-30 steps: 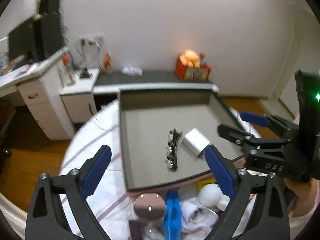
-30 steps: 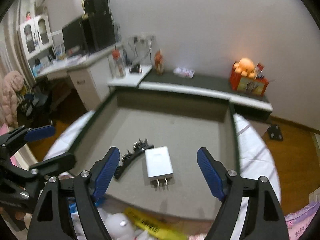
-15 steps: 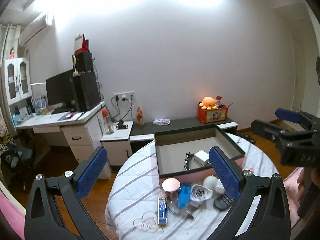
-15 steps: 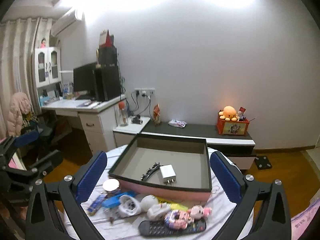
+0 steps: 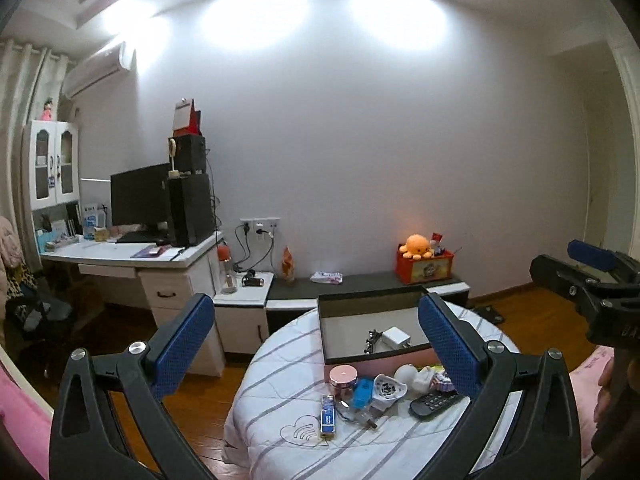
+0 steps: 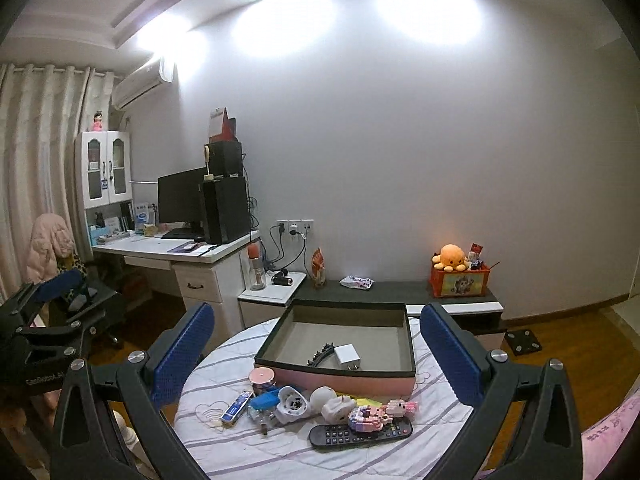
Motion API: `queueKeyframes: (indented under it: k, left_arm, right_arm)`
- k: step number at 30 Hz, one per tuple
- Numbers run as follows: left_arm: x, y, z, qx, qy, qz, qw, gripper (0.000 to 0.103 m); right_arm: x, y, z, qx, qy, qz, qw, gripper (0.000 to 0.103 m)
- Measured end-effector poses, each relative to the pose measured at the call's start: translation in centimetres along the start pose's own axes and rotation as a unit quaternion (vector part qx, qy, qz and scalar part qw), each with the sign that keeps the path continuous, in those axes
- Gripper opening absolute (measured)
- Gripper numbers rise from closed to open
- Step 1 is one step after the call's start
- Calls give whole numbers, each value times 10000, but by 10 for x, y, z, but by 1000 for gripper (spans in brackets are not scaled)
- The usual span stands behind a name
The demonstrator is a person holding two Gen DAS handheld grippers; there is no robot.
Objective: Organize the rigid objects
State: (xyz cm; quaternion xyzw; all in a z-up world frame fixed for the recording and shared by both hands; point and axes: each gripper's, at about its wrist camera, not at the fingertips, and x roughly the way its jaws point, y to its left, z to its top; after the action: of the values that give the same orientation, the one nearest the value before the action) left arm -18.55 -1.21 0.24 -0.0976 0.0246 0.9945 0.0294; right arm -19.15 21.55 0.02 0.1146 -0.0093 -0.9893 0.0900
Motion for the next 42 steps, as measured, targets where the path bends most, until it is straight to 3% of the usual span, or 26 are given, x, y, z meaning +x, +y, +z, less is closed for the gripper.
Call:
queueKeyframes:
  k: [23,42]
  left_arm:
    - [-49,0,6,60,-288,98,9995,103]
    - [-10,-20,-1,335,108,6,9994,103]
  right_arm:
    - [-42,27,4,-233,-155,76,9996,103]
    - [-11,2,-9,-19,155,-17,9999,103]
